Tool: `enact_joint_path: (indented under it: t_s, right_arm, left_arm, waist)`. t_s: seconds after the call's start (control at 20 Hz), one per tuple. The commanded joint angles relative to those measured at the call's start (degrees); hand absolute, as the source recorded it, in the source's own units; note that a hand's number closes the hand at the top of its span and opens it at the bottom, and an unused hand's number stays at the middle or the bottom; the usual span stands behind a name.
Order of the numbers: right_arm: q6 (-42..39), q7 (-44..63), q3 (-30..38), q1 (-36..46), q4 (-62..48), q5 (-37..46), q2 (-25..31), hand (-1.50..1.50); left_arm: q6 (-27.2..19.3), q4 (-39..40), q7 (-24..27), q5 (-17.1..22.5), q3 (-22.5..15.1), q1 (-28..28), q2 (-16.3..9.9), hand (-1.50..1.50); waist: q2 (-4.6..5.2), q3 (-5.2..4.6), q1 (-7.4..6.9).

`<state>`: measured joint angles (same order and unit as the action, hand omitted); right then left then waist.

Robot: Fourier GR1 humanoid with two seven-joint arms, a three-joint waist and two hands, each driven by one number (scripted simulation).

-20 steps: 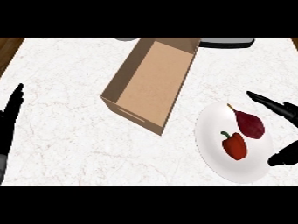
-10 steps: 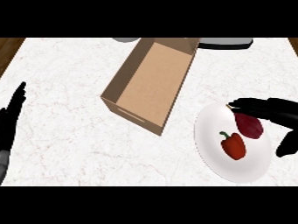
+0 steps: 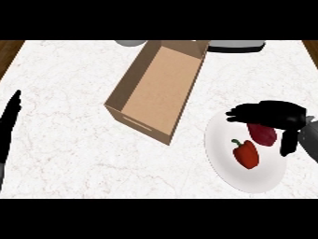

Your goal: Pick the bell pepper from the plate and place it in the cardboard box

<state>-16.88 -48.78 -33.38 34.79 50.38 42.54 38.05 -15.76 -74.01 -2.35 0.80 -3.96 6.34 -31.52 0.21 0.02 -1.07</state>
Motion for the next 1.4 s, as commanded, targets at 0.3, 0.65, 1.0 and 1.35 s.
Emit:
enact_joint_path:
  t_s: [0.3,0.65,1.0,1.35]
  right_arm:
    - [-1.02,-2.08,2.71,0.98,-3.99,8.57,-5.86,-1.50]
    - [1.42,-6.05,4.04,-2.58,-5.21,10.57,-7.07,-1.50]
    - [-0.75,-7.82,3.50,-7.56,3.38,9.20,-5.07,-1.50]
    - [-6.70,0.72,2.06,-8.58,12.52,11.98,-4.54,-1.50]
  left_arm:
    - [-0.42,-1.46,-0.27,-4.68,0.99,-1.81,5.18,0.00]
    - [1.54,-1.91,-0.84,-6.21,2.89,-1.66,5.18,0.00]
    - [3.93,1.61,3.05,-5.33,6.44,-1.29,4.62,0.00]
    - [5.30,-0.95,-1.97,-6.54,7.80,0.06,4.12,0.00]
  waist:
    - [-0.20,-0.02,0.70]
    - [-0.21,-0.01,0.81]
    - [-0.23,-0.04,1.22]
    - [-0.30,-0.03,1.08]
